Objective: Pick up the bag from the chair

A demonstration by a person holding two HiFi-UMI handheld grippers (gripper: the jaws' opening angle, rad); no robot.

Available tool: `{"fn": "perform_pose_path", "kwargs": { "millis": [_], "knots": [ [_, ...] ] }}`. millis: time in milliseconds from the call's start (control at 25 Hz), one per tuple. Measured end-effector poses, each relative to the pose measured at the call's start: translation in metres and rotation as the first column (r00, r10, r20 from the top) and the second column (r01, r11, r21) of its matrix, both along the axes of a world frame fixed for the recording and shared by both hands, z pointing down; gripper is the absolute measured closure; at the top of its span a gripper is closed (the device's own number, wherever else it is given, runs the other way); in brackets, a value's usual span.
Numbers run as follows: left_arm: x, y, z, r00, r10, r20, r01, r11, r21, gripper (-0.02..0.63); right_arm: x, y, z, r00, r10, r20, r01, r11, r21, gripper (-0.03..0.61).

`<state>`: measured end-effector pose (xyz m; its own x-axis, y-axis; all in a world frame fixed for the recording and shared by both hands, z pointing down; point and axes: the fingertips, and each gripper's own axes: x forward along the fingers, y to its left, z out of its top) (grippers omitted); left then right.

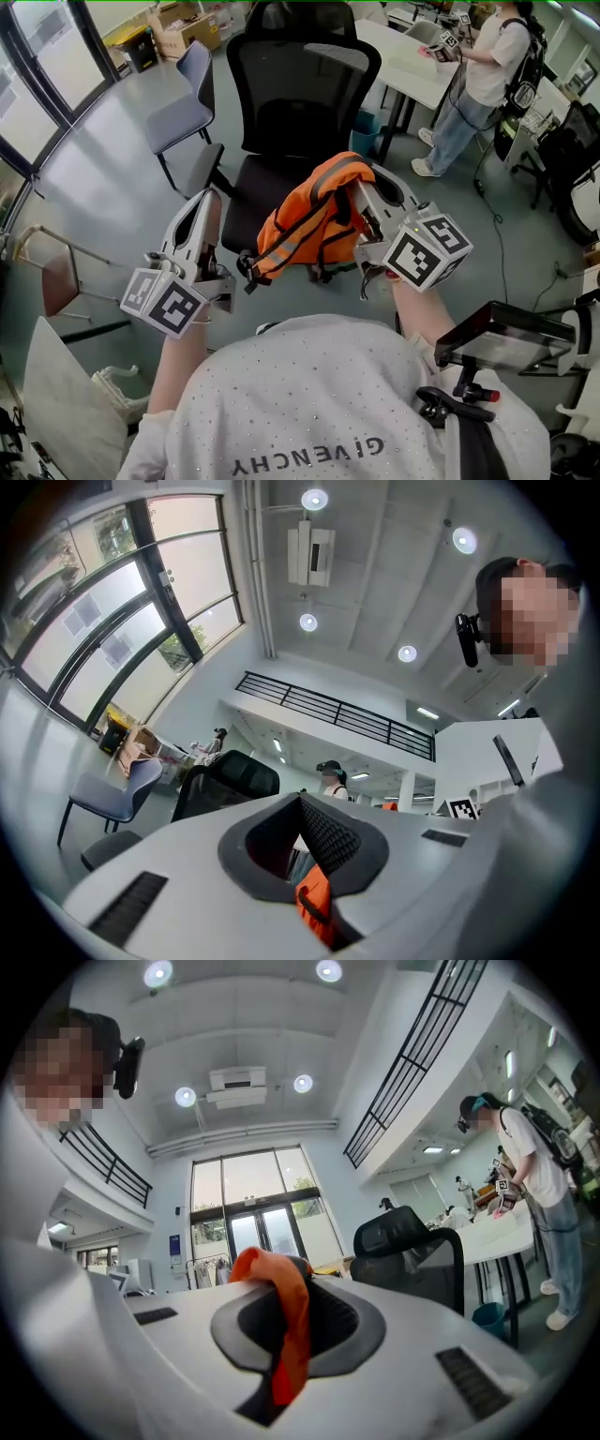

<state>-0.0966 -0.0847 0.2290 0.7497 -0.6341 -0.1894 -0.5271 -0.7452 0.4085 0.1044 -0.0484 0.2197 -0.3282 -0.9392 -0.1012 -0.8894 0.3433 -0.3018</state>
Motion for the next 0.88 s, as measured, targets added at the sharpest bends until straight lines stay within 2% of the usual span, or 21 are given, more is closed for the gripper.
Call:
{"fn": "perform_pose_path", "kwargs": {
  "millis": [160,280,600,880],
  "knots": [
    [0.039,0.030,0.013,1.000,-0.016,-0.021,0.016,1.000,-0.015,0.601,0.032,0.026,-0.002,0.998,-0.048,0.026,0.047,0.998,0.035,0.558],
    [0.059,0.054,0.028,1.000,-0.028,0.013,0.029,0.999,-0.035,0.601,0.046,0.042,0.002,0.997,-0.076,0.018,0.075,0.997,0.035,0.558],
    [0.076,0.088,0.040,0.996,-0.071,0.049,0.074,0.995,-0.062,0.601,0.064,0.062,0.024,0.993,-0.114,0.023,0.114,0.993,-0.005,0.558],
    [0.082,0.097,0.038,0.992,-0.104,0.069,0.108,0.992,-0.058,0.601,0.068,0.065,0.026,0.989,-0.146,0.012,0.146,0.989,0.004,0.558]
  ]
}}
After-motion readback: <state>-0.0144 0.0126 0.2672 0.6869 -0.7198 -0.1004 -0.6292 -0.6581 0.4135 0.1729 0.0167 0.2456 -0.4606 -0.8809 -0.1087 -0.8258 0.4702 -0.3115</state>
